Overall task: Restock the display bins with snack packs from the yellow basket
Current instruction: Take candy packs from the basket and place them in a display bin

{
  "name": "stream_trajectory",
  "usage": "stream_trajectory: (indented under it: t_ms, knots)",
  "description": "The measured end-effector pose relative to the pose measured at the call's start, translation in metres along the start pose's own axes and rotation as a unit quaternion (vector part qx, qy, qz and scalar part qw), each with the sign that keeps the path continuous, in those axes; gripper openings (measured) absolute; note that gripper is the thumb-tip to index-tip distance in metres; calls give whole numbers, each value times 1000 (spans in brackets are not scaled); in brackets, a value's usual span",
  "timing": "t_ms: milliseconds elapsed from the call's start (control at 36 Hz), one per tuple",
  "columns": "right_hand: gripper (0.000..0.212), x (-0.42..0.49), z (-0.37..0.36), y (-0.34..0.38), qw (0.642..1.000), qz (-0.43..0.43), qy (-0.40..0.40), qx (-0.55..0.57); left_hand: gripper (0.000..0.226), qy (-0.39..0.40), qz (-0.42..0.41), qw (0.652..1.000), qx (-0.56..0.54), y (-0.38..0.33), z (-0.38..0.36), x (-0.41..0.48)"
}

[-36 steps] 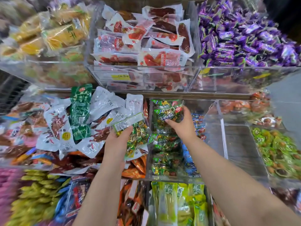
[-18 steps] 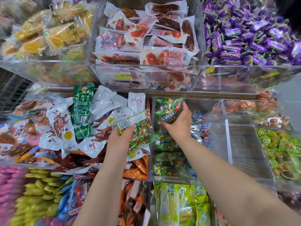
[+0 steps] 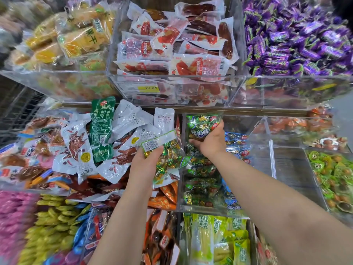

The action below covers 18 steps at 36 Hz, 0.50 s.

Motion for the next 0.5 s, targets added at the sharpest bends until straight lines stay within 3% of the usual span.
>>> stream_trajectory:
  t_ms: [167, 333, 389, 472, 500]
  knots:
    - [140, -8, 0, 0, 999, -10, 35, -39, 80, 17, 1, 1000, -12, -3, -6, -2]
    - [135, -21, 12, -14, 997, -43, 29, 56, 91, 40, 52, 998, -22, -1, -19, -11]
    - [116, -31, 26, -19, 994, -27, -5, 104, 90, 49, 58, 995, -58, -4, -26, -17]
    - [49, -57, 53, -14, 978, 67, -56, 188, 82, 89, 103, 979, -149, -5, -41, -29]
    - [46, -67, 59, -10, 971, 110, -47, 208, 71, 102, 119, 971, -182, -6, -46, -33]
Point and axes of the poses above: each hand's wrist, its own x-axis towards the middle knuckle, its own z-axis out of the back of the hand, y = z × x, the point moved 9 cm from there along x, towards the middle knuckle, and after that the axes turned 7 degrees about -x, right-handed, at the moved point
